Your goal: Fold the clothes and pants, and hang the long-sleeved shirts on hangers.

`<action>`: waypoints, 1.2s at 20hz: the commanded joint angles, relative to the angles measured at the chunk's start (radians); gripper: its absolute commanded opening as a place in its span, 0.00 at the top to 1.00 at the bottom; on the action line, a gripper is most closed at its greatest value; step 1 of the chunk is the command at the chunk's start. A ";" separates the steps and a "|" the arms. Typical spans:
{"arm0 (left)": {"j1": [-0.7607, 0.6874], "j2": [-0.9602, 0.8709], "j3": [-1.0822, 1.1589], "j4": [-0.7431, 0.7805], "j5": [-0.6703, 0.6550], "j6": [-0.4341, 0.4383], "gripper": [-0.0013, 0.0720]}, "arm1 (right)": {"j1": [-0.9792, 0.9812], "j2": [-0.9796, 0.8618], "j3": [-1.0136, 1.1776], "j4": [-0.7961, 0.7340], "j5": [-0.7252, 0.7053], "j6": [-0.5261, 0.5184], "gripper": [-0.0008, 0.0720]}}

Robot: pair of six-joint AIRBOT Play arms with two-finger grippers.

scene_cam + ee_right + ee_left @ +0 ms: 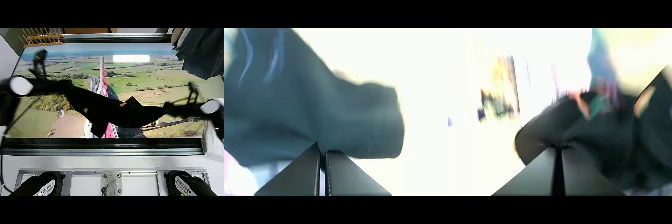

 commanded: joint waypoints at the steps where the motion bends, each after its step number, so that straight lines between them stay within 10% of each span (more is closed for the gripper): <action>1: 0.076 0.150 0.196 -0.004 -0.028 0.002 0.97 | -0.068 0.105 0.349 -0.002 0.063 -0.051 0.97; 15: 0.082 0.616 0.342 -0.003 -0.072 -0.057 0.97 | -0.205 0.351 0.621 -0.002 0.027 -0.050 0.97; 24: 0.082 0.269 0.341 0.017 -0.431 -0.092 0.97 | -0.148 0.164 0.621 0.103 0.002 -0.047 0.98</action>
